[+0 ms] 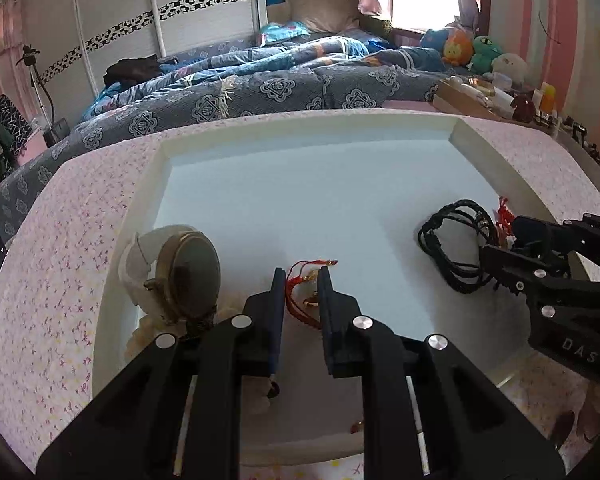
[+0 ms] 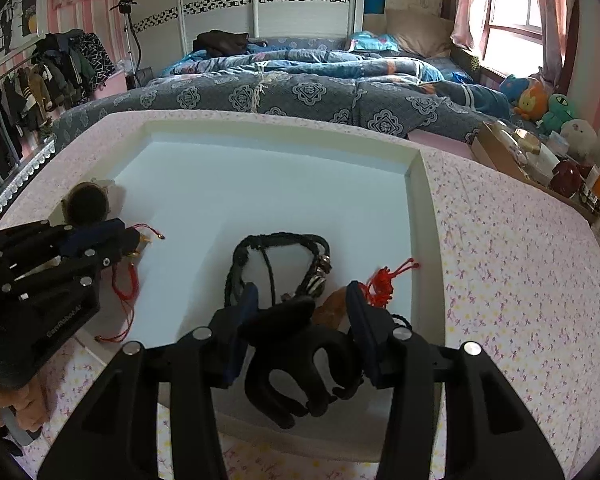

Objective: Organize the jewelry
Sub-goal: 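Carry the red charm in the left tool while the right tool carries the hair tie to the tray, then open the left tool inside the tray while the right tool releases the hair tie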

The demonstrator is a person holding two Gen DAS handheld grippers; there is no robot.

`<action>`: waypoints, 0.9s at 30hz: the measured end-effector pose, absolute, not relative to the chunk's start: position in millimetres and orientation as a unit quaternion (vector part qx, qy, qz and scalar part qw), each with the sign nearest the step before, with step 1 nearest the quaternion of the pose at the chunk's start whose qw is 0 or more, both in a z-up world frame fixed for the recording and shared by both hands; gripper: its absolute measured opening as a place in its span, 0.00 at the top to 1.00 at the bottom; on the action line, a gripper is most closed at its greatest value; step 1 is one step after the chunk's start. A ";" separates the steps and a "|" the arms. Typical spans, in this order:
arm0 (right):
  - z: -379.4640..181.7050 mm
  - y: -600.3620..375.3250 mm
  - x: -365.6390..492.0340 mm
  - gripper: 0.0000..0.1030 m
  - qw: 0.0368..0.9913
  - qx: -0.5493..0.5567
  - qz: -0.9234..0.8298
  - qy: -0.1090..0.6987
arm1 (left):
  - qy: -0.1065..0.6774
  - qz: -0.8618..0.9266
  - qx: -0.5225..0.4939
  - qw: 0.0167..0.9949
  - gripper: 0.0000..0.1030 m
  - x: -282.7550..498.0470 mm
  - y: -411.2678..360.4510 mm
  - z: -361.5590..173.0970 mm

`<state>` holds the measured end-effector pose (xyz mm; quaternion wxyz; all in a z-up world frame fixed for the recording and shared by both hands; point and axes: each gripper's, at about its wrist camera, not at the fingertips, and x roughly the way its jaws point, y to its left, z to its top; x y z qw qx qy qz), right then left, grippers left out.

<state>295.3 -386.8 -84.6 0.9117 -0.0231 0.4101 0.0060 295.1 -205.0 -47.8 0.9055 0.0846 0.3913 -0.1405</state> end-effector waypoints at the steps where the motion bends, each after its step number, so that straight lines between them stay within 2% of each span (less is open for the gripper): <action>1: -84.4 -387.0 295.5 0.56 0.912 -0.023 0.005 0.410 | 0.392 -0.141 0.086 0.905 0.85 295.1 -205.9 -47.8; 6: -84.0 -387.6 295.9 0.55 0.912 -0.020 0.005 0.409 | 0.392 -0.141 0.084 0.905 0.85 294.0 -205.7 -47.7; 8: -84.5 -388.2 296.4 0.55 0.912 -0.021 0.006 0.411 | 0.392 -0.139 0.086 0.905 0.80 294.5 -206.7 -48.0; 13: -84.9 -389.2 296.2 0.55 0.910 -0.018 0.010 0.415 | 0.388 -0.139 0.092 0.906 0.75 292.7 -208.2 -47.4; 15: -84.7 -389.3 295.8 0.51 0.910 -0.018 0.009 0.415 | 0.387 -0.139 0.090 0.907 0.74 291.6 -206.4 -46.8; 16: -83.9 -389.1 295.4 0.45 0.910 -0.018 0.010 0.413 | 0.387 -0.139 0.090 0.907 0.71 291.5 -205.5 -46.8; 17: -83.5 -389.4 295.6 0.43 0.911 -0.017 0.011 0.411 | 0.387 -0.139 0.090 0.907 0.68 290.8 -204.9 -46.6; 27: -66.9 -400.0 291.0 0.43 0.922 -0.002 0.003 0.387 | 0.382 -0.147 0.074 0.909 0.66 282.5 -203.0 -38.3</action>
